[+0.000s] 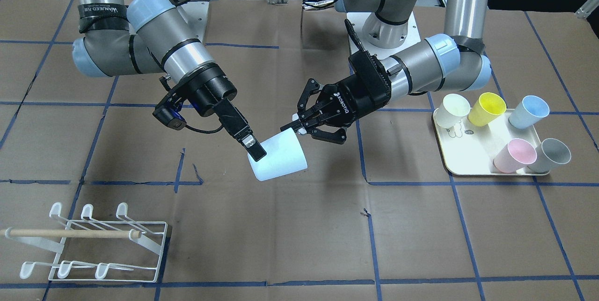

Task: Transfer IKEA cup to right arm and place on rack

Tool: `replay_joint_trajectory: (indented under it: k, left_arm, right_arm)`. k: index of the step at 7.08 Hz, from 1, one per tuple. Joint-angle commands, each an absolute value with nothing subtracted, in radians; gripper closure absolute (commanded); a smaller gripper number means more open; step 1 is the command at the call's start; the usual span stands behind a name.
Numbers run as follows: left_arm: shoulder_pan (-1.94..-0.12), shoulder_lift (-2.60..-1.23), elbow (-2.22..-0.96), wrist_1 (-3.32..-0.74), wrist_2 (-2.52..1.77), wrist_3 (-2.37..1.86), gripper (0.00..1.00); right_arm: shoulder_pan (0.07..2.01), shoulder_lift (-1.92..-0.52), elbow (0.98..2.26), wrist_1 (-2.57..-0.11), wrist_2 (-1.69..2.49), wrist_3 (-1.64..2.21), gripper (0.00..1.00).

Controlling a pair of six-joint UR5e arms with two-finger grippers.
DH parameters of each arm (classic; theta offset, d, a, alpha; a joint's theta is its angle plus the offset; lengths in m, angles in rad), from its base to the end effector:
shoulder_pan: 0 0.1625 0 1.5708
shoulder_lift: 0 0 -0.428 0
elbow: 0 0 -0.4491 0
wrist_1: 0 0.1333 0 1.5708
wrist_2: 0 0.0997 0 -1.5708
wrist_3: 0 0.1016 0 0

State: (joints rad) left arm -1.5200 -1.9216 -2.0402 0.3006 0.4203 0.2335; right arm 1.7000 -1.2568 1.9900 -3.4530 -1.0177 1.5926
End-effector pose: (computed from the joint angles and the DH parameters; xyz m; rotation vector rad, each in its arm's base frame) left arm -0.1984 -0.5497 0.3020 -0.8527 -1.7604 1.2194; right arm 0.2606 -0.5566 0.3246 1.0176 1.6598 -0.3957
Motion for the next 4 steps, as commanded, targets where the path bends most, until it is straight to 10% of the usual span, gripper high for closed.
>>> replay_joint_trajectory:
  k: [1, 4]
  left_arm:
    - [-1.52, -1.925, -2.04, 0.301, 0.422, 0.233, 0.94]
    - [-1.52, -1.925, -2.04, 0.302, 0.422, 0.232, 0.93]
  right_arm:
    - [1.707, -1.23, 1.961, -3.453, -1.019, 1.595, 0.01]
    - [1.717, -1.221, 1.96, -3.453, -1.017, 1.595, 0.01]
